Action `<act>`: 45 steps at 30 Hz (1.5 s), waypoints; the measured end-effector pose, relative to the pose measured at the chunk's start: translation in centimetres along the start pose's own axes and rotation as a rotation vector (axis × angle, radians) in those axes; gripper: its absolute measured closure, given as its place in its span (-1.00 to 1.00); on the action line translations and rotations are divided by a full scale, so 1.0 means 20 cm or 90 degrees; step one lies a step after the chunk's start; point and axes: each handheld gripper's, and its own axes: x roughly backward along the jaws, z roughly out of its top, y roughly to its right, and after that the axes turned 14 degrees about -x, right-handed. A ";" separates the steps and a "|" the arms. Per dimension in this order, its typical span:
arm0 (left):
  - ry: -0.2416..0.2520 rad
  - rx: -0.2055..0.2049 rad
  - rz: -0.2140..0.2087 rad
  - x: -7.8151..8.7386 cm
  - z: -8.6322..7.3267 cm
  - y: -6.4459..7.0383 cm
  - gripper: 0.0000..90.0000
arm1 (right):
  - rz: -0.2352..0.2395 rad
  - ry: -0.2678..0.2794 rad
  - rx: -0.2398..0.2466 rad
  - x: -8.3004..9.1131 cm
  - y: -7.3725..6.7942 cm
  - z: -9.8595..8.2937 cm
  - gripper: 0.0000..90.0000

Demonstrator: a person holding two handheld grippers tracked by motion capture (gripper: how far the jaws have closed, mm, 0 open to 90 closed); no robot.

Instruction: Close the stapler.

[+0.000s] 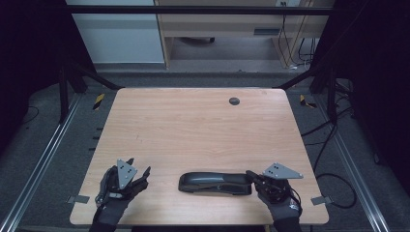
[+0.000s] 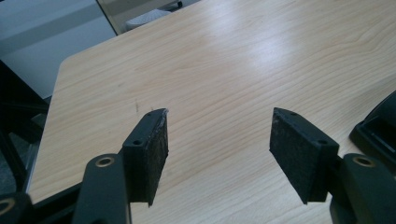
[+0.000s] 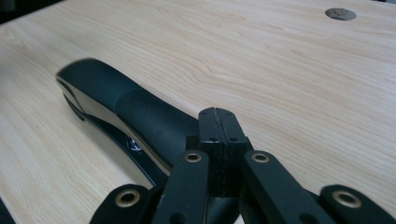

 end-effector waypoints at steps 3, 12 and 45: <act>-0.003 0.006 0.003 0.01 -0.03 -0.02 -0.18 | -0.001 -0.003 0.001 -0.01 0.01 -0.02 1.00; -0.008 0.021 0.002 0.00 -0.05 -0.04 -0.18 | 0.008 0.007 -0.013 -0.01 0.02 -0.03 1.00; -0.026 0.035 -0.030 -0.08 -0.10 -0.07 -0.20 | -0.130 0.060 -0.067 0.04 0.31 -0.05 -0.02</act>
